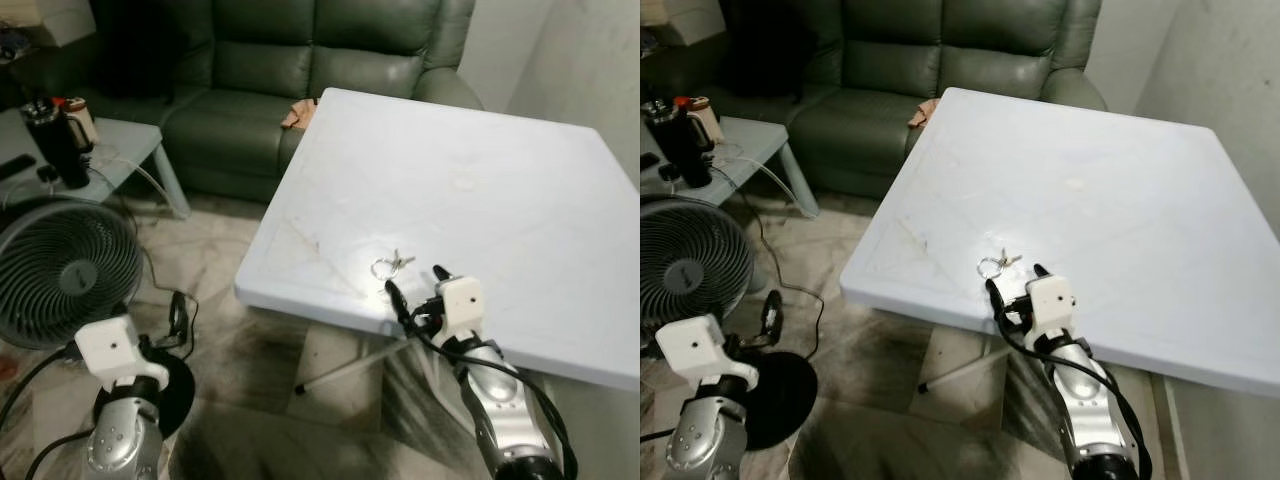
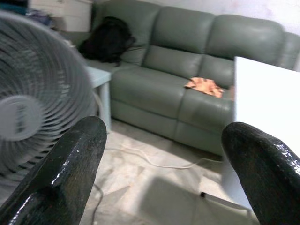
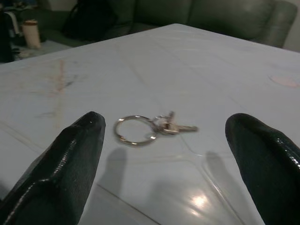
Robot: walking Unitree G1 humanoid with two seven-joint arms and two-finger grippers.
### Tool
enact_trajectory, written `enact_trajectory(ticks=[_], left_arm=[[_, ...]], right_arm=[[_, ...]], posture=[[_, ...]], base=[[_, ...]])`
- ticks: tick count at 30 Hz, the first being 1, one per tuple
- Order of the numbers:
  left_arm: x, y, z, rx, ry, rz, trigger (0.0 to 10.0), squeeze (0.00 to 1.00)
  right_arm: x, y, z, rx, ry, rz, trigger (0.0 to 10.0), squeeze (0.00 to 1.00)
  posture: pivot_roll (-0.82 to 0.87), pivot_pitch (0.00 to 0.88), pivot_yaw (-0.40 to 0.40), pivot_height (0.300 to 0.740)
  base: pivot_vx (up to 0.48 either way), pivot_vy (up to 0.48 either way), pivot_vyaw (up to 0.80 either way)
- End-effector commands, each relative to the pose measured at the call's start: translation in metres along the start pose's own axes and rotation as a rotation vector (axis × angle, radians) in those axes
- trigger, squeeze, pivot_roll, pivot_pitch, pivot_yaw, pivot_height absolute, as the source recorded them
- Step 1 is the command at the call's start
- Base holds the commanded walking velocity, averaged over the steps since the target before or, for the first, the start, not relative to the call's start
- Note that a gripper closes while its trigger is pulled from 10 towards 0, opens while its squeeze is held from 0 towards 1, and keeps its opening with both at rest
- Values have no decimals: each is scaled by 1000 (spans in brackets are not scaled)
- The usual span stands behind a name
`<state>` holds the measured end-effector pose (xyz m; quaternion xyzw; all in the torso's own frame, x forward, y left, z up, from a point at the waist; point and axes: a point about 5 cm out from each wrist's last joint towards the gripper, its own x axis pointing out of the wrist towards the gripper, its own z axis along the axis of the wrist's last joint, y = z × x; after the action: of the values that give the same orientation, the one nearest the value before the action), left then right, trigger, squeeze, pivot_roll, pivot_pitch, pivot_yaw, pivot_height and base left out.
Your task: Hang keys on a hook
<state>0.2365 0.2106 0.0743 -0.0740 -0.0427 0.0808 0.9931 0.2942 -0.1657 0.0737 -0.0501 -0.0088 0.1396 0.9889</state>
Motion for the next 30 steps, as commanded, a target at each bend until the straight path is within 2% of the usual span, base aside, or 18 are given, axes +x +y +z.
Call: enact_trajectory(ticks=[1,18,30], left_arm=[[2,0,1,7,-3,-5,10000,0],[1,-2,-1,0,20,-24,10000,0],[-1,-1,-2,-4,27,-16,10000,0]], right_arm=[[2,-2,4,15,-14,2,10000,0],[3,1,5,21,-1,28,10000,0],[4,2,6,19,1,39,10000,0]], posture=[[-41,0,-46,740],[-39,0,-50,740],[-38,0,-55,740]], base=[[0,0,0],[0,0,0],[292,0,0]])
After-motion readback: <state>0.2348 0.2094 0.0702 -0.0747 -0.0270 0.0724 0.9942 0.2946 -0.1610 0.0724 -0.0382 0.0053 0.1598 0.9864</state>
